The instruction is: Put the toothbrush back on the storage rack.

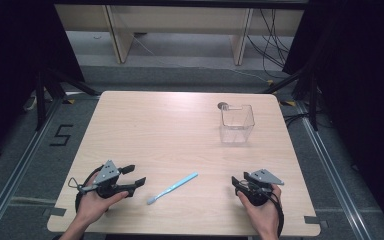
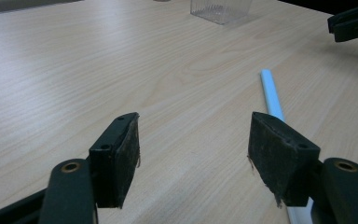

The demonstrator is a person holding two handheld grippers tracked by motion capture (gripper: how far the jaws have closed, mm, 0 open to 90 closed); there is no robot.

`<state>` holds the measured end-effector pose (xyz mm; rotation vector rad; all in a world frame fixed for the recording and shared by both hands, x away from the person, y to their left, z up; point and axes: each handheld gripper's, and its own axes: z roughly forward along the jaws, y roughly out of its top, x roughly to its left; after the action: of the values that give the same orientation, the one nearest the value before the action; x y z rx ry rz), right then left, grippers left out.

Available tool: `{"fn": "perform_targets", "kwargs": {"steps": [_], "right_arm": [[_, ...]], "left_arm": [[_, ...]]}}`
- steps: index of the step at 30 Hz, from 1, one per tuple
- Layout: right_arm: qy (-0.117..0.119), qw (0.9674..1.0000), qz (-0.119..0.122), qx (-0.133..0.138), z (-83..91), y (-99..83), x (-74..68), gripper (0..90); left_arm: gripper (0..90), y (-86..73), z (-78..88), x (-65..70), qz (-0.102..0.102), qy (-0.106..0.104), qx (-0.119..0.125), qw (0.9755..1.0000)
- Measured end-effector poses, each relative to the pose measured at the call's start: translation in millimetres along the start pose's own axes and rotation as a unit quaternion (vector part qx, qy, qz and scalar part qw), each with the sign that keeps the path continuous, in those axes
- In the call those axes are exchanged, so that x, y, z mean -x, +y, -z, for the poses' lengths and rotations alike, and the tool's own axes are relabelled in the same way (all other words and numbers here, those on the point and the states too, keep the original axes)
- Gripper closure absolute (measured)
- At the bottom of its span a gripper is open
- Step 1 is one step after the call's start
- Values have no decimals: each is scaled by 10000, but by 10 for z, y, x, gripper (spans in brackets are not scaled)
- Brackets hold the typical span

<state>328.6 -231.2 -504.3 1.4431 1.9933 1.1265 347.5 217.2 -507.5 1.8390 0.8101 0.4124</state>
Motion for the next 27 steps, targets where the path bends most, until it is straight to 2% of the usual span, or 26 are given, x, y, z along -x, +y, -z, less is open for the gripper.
{"fn": "perform_targets", "kwargs": {"steps": [1, 2, 3, 4, 6, 8, 9, 10, 15, 16, 20, 21, 22, 23, 24, 25, 27], "right_arm": [[0, 10000, 0, 0, 0, 0, 0, 484], [-45, 9997, 196, 108, -3, 9, 28, 482], [-15, 10000, 55, 33, 10, 20, 8, 480], [-17, 9996, 246, 169, -1, 35, 36, 478], [-55, 9996, 243, 121, 9, 43, 35, 477], [-60, 9999, 139, 22, 23, 55, 17, 475], [-26, 9997, 256, 43, 12, 61, 34, 474], [-99, 9993, 345, 66, 15, 64, 43, 471], [-90, 9994, 348, 12, 8, 64, 39, 467], [-45, 9998, 215, -12, -2, 56, 17, 467], [-59, 9996, 269, -115, -1, 62, 23, 467], [-66, 9997, 155, -153, 3, 62, 5, 466], [-109, 9993, 340, -105, 0, 72, 27, 467], [-78, 9997, 195, -148, 3, 71, 5, 466], [-75, 9996, 247, -60, -11, 73, 10, 466], [-133, 9992, 370, -59, 3, 90, 20, 466], [-95, 9993, 337, -125, 9, 98, 12, 466]], "left_arm": [[333, 11, -1, 4, -15, -17, -8, 10000], [333, 25, -4, 12, -30, -47, -17, 10000], [333, 33, -7, 19, -27, -65, -27, 10000], [333, 42, -17, 24, -31, -125, -11, 9999], [333, 68, -21, 41, -80, -133, -64, 9999], [337, 89, -25, 57, -118, -164, -102, 9997], [341, 95, -28, 64, -110, -183, -107, 9997], [348, 105, -33, 67, -149, -227, -119, 9996], [367, 169, -66, 105, -264, -412, -325, 9983], [372, 183, -71, 112, -302, -404, -392, 9980], [399, 249, -98, 134, -402, -500, -563, 9964], [407, 273, -105, 146, -419, -528, -654, 9956], [418, 286, -114, 151, -409, -600, -717, 9948], [430, 301, -126, 166, -457, -618, -810, 9938], [439, 317, -151, 189, -453, -757, -916, 9919], [459, 326, -170, 201, -457, -835, -942, 9910], [466, 362, -218, 242, -566, -908, -1135, 9878]]}}
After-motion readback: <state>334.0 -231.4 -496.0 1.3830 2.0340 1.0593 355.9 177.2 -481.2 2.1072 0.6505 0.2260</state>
